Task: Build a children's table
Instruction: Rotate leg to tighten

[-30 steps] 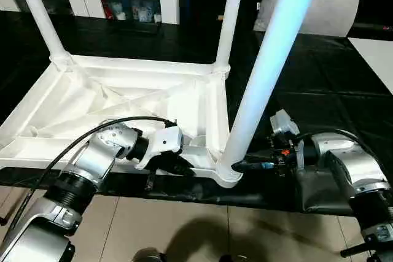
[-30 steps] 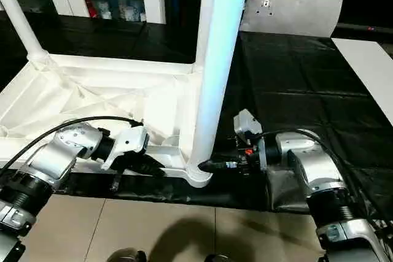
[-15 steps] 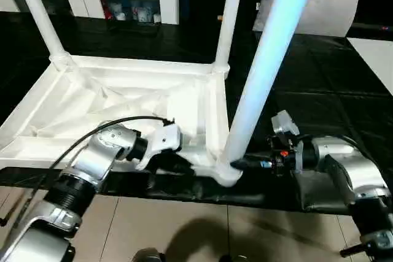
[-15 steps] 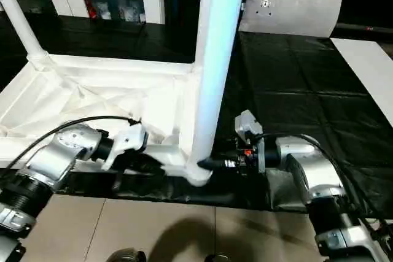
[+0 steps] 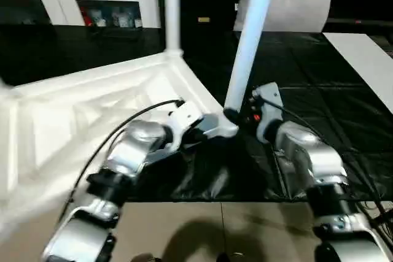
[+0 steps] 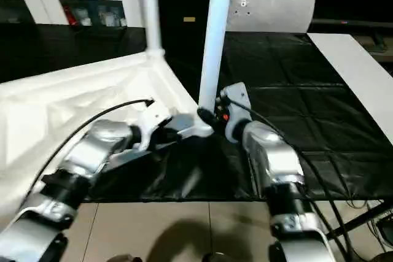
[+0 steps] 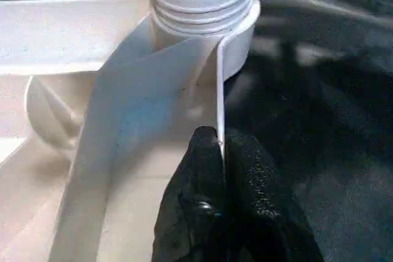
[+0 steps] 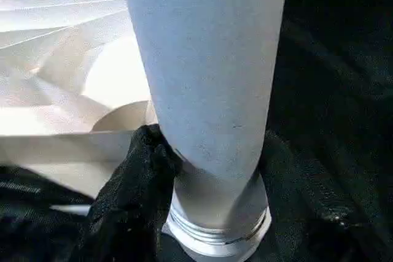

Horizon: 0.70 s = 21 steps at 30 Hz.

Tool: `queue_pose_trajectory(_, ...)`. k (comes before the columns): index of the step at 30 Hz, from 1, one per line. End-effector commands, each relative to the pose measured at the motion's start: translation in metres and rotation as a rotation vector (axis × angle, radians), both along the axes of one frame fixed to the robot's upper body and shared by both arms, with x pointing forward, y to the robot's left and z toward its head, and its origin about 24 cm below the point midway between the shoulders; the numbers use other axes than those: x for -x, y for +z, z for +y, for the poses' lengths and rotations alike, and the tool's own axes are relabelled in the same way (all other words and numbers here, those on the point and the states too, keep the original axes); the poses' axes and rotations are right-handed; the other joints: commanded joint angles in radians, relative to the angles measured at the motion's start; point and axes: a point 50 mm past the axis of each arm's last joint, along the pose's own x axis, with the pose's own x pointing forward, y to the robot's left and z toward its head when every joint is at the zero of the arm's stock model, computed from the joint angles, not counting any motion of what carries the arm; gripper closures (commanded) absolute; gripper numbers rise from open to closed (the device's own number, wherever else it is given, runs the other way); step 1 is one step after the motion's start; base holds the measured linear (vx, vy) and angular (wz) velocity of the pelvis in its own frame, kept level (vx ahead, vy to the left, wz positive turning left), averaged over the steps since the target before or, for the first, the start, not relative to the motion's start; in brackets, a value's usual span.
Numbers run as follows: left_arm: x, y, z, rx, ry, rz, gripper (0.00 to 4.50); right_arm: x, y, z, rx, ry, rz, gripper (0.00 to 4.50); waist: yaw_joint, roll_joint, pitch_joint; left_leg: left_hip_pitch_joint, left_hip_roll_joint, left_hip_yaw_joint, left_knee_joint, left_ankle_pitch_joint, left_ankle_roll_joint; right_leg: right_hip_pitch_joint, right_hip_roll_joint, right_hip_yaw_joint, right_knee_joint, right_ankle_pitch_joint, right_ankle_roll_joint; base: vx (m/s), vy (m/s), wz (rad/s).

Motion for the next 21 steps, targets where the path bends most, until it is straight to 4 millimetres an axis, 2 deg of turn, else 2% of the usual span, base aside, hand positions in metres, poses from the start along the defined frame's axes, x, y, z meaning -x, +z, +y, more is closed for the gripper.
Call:
queue_pose_trajectory(1,0.001,0.020,-0.031,0.071,-0.100,-0.063,4.50,0.010,-0.019,0.027,-0.001,0.116,0.083,2.26,0.008,-0.004,-0.076,0.001,0.029,-0.011,-0.062,-0.214,0.028,0.048,-0.076,0.042,-0.075,-0.358,-0.141,0.000,0.000,0.00)
queue_pose_trajectory(3,0.002,0.020,-0.026,0.069,-0.113,-0.068,4.50,0.011,-0.014,0.022,-0.026,0.137,0.050,1.89,0.013,-0.004,-0.076,-0.002,0.029,-0.009,-0.061,-0.189,0.038,0.053,-0.077,0.043,-0.068,-0.299,-0.162,0.000,0.000,0.00)
queue_pose_trajectory(6,0.002,0.018,-0.017,0.062,-0.128,-0.070,4.50,0.012,-0.010,0.012,-0.039,0.153,0.020,1.71,0.016,-0.001,-0.076,-0.001,0.030,-0.009,-0.062,-0.185,0.045,0.055,-0.077,0.043,-0.065,-0.276,-0.174,0.000,0.000,0.00)
queue_pose_trajectory(9,0.003,0.015,-0.009,0.038,-0.141,-0.071,4.50,0.013,-0.008,0.003,-0.036,0.163,0.005,1.41,0.017,-0.001,-0.078,0.000,0.031,-0.008,-0.060,-0.186,0.048,0.055,-0.078,0.044,-0.066,-0.277,-0.176,0.000,0.000,0.00)
queue_pose_trajectory(11,0.004,0.013,0.002,0.010,-0.183,-0.066,4.50,0.018,-0.006,-0.013,-0.017,0.217,-0.016,1.32,0.021,-0.003,-0.078,0.001,0.032,-0.008,-0.060,-0.191,0.051,0.056,-0.079,0.043,-0.067,-0.290,-0.171,0.000,0.000,0.00)
queue_pose_trajectory(14,0.004,0.013,0.009,-0.019,-0.212,-0.064,4.50,0.020,-0.004,-0.024,0.005,0.260,-0.029,1.00,0.026,-0.003,-0.077,0.001,0.032,-0.006,-0.059,-0.194,0.054,0.055,-0.078,0.043,-0.068,-0.299,-0.168,0.000,0.000,0.00)
queue_pose_trajectory(17,0.005,0.013,0.021,-0.065,-0.298,-0.073,4.50,0.024,0.003,-0.039,0.019,0.326,-0.062,0.66,0.037,-0.003,-0.077,0.004,0.035,-0.007,-0.060,-0.202,0.053,0.052,-0.079,0.044,-0.069,-0.318,-0.161,0.000,0.000,0.00)
queue_pose_trajectory(21,0.010,0.017,0.030,-0.076,-0.407,-0.051,4.50,0.031,0.010,-0.050,0.055,0.459,-0.086,0.59,0.046,-0.002,-0.078,0.004,0.038,-0.007,-0.059,-0.196,0.054,0.053,-0.079,0.043,-0.063,-0.291,-0.176,0.000,0.000,0.00)
